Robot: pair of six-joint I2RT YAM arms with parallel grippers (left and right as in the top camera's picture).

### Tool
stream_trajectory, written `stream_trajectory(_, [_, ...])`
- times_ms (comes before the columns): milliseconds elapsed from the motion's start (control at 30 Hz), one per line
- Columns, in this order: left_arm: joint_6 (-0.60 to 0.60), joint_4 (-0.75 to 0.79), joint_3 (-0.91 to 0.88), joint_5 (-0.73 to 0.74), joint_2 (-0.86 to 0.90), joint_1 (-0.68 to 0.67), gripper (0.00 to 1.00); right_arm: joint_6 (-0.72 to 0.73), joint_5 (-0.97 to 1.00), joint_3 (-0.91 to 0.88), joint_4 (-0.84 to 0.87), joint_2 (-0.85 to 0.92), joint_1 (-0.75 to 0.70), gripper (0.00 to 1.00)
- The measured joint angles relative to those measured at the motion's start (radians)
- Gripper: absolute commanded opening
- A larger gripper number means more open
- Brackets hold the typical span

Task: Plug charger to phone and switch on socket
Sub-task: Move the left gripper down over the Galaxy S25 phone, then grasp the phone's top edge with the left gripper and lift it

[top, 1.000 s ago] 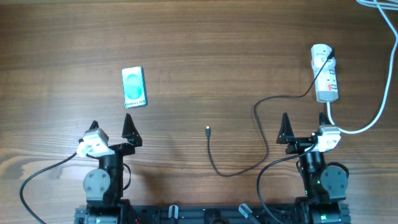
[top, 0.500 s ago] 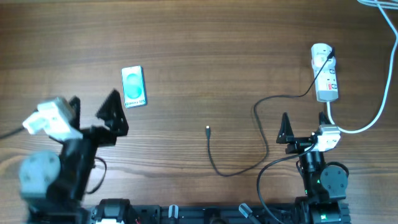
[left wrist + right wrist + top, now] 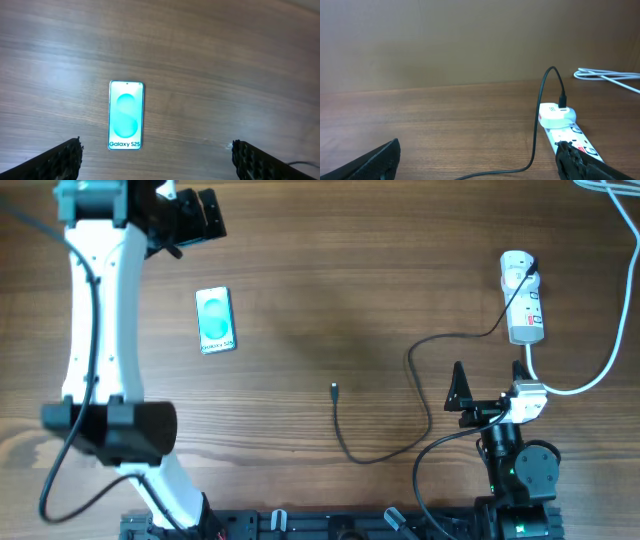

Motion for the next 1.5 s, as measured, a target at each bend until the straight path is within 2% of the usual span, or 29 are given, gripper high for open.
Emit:
stream_trajectory(167, [0.007, -0.018, 0.004, 0.0, 0.127, 0.0, 0.71, 0.0, 0.0, 0.0, 0.0, 0.0, 0.0, 1.0])
stream_trajectory(267, [0.008, -0.065, 0.006, 0.0, 0.206, 0.0, 0.69, 0.0, 0.0, 0.0, 0.0, 0.0, 0.0, 1.0])
stream_trajectory(400, [0.008, -0.073, -0.016, 0.0, 0.27, 0.0, 0.75, 0.0, 0.0, 0.0, 0.0, 0.0, 0.0, 1.0])
stream_trajectory(433, [0.008, -0.069, -0.042, 0.0, 0.28, 0.0, 0.91, 0.0, 0.0, 0.0, 0.0, 0.0, 0.0, 1.0])
stream_trajectory(467, [0.006, -0.06, -0.063, 0.0, 0.283, 0.0, 1.0, 0.0, 0.0, 0.0, 0.0, 0.0, 0.0, 1.0])
stream_trajectory(800, [0.007, 0.225, -0.397, -0.054, 0.291, 0.0, 1.0, 0.0, 0.0, 0.0, 0.0, 0.0, 0.0, 1.0])
stream_trajectory(967, [0.008, 0.327, -0.472, -0.108, 0.291, 0.0, 1.0, 0.0, 0.0, 0.0, 0.0, 0.0, 0.0, 1.0])
stream_trajectory(1033, [0.008, 0.359, -0.496, -0.12, 0.291, 0.0, 0.99, 0.0, 0.0, 0.0, 0.0, 0.0, 0.0, 1.0])
stream_trajectory(1067, [0.008, 0.365, -0.5, -0.121, 0.289, 0.0, 0.95, 0.0, 0.0, 0.0, 0.0, 0.0, 0.0, 1.0])
stream_trajectory(1200, [0.007, 0.368, -0.516, -0.104, 0.282, 0.0, 0.89, 0.0, 0.0, 0.0, 0.0, 0.0, 0.0, 1.0])
stream_trajectory(1400, [0.007, 0.288, -0.526, -0.003, 0.279, 0.001, 0.81, 0.0, 0.0, 0.0, 0.0, 0.0, 0.0, 1.0])
stream_trajectory(1500, [0.008, 0.244, -0.528, 0.027, 0.278, -0.004, 0.8, 0.0, 0.0, 0.0, 0.0, 0.0, 0.0, 1.0])
